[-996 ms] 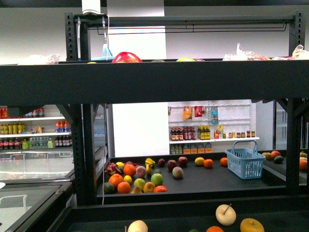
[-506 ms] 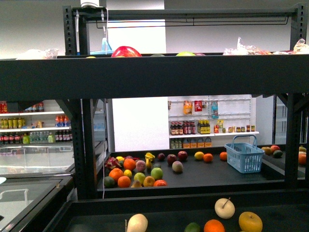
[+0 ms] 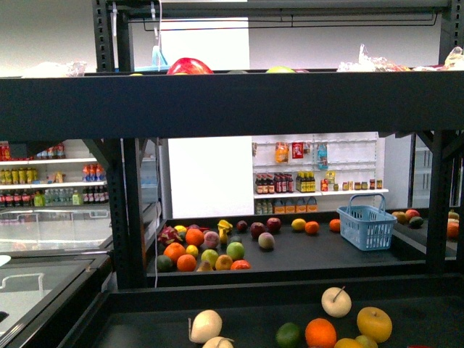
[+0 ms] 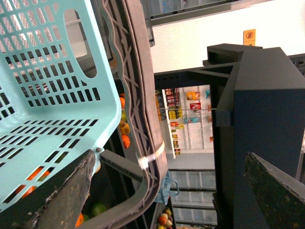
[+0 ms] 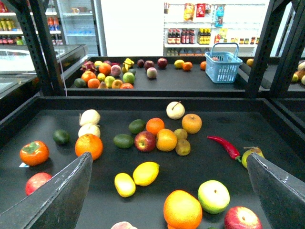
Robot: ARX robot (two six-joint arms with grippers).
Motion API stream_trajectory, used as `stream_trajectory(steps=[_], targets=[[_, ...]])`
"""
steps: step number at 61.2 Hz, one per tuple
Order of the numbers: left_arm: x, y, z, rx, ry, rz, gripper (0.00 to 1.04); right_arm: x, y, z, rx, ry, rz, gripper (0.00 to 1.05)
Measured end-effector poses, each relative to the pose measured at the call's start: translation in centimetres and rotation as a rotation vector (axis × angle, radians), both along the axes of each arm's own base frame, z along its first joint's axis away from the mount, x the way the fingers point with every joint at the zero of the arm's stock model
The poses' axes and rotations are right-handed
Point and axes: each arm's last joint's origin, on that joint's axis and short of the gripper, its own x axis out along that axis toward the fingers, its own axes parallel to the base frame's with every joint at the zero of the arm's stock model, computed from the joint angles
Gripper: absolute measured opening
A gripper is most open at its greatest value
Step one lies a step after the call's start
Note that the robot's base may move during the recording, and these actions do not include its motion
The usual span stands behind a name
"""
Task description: Pick lemon from shelf
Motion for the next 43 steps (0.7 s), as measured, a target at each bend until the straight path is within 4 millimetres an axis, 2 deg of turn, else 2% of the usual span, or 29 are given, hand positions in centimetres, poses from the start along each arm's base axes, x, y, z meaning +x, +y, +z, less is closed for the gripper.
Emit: stream_trajectory(steps=[15,29,43], targets=[[3.5,1.7,-1.2,-0.086,-0.047,0.012,0.97,0.0,0.0,0.0,0.000,0.000,0.000,0.97],[7.1,1.5,-0.4,-0.079,-0.098,-0.020,0.97,0.0,0.0,0.0,0.000,0.000,0.000,0.97],[9.0,1.3,-0.2,-0.085,-0.092,-0.027,0.97,0.0,0.0,0.0,0.000,0.000,0.000,0.97]])
